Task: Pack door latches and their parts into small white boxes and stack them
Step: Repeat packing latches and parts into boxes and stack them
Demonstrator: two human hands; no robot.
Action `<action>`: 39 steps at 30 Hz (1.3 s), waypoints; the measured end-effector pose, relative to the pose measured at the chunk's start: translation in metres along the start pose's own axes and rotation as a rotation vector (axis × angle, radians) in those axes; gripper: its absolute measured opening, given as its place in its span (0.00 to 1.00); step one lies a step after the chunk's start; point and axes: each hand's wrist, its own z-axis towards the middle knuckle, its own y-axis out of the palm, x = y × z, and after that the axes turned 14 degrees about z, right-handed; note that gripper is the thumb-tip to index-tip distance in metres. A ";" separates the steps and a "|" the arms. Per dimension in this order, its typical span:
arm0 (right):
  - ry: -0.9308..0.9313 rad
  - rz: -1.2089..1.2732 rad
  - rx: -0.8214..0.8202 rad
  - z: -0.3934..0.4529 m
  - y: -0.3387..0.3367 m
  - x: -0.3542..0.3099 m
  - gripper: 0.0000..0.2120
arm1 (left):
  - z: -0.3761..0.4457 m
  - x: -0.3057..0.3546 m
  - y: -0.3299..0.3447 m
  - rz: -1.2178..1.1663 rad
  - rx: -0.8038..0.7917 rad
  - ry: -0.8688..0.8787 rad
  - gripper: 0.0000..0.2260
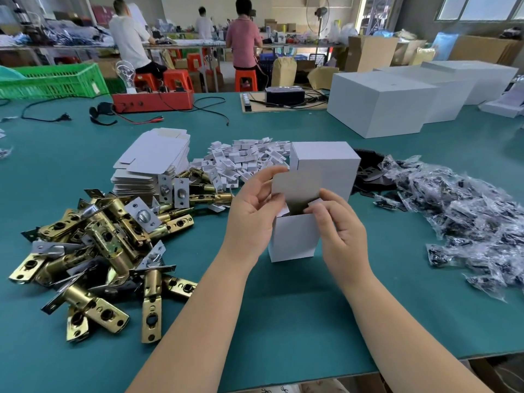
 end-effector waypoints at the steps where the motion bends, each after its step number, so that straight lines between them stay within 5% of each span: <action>1: 0.018 0.042 0.029 0.001 0.001 0.000 0.06 | 0.000 0.001 -0.001 0.013 -0.006 0.013 0.23; 4: 0.057 0.152 0.059 0.002 0.003 0.000 0.16 | -0.001 0.003 -0.004 0.087 -0.054 0.052 0.23; 10: 0.033 0.092 -0.025 0.001 -0.003 0.003 0.09 | -0.009 0.007 -0.005 0.217 -0.194 0.062 0.03; 16: 0.068 0.054 -0.005 0.001 -0.002 0.003 0.07 | -0.005 -0.001 -0.010 0.302 -0.198 -0.034 0.14; 28: 0.021 0.060 0.043 0.009 0.009 -0.003 0.05 | -0.003 -0.002 -0.009 0.289 -0.123 0.006 0.07; 39: -0.088 -0.040 -0.086 0.007 0.004 0.001 0.10 | 0.001 0.007 -0.026 0.228 -0.326 -0.054 0.11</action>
